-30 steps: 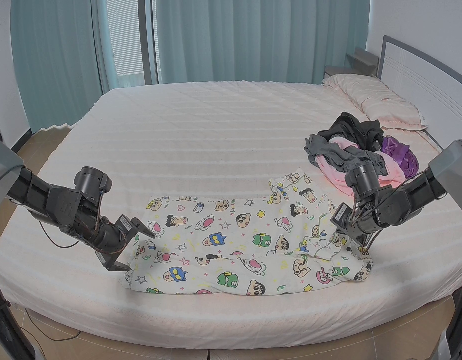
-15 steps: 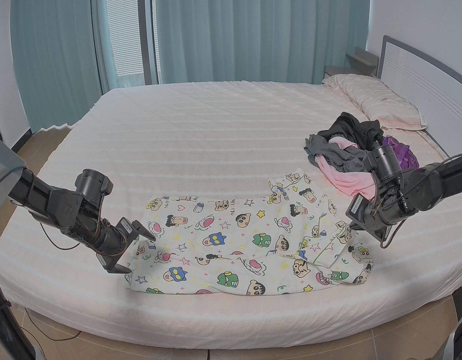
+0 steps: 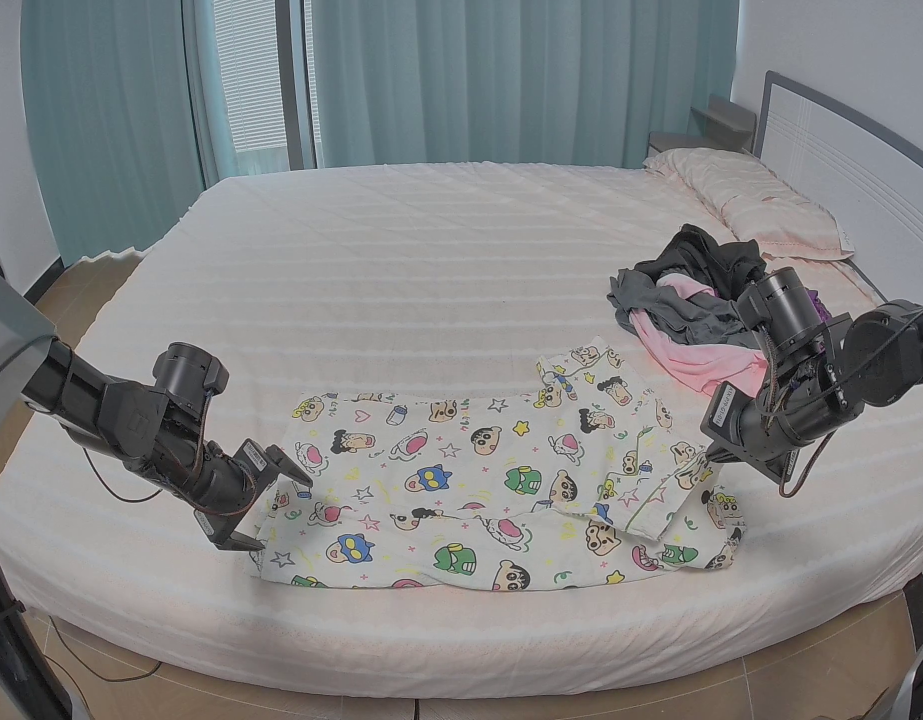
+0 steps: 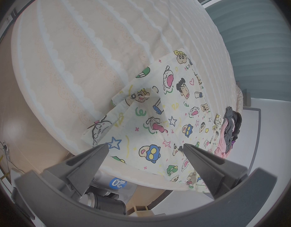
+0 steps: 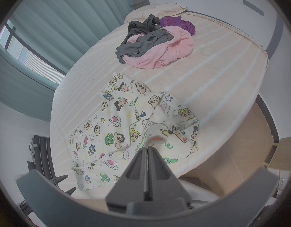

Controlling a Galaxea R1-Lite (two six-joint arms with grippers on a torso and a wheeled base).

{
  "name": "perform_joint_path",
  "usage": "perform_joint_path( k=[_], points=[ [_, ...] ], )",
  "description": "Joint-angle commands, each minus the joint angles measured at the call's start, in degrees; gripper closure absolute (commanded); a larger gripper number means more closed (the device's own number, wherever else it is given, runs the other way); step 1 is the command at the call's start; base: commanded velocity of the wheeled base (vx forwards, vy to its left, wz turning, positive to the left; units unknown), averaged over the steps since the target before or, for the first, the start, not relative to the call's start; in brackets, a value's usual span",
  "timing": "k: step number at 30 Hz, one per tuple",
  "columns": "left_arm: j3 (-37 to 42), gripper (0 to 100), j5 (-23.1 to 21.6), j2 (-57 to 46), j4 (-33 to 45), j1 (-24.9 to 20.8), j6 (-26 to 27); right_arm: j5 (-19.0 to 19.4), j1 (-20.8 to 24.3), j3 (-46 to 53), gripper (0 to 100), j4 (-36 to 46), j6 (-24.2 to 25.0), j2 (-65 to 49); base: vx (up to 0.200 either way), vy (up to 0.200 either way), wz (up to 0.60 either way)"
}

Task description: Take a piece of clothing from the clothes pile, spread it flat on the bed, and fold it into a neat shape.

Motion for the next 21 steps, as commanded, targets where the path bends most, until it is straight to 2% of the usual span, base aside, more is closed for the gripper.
perform_joint_path(
  k=[1,11,21],
  points=[
    [0.0,0,0.0,0.5,0.0,0.0,0.0,0.0,1.5,-0.3,100,2.2,0.1,-1.3,0.000,0.000,0.00],
    [0.2,0,0.0,0.7,0.0,-0.4,0.0,-2.4,5.3,8.0,100,2.5,0.3,-3.5,0.000,0.000,0.00],
    [0.5,0,0.1,0.7,-0.1,-0.9,0.0,-2.6,8.3,12.8,100,1.9,0.4,-3.6,0.000,0.000,0.00]
  ],
)
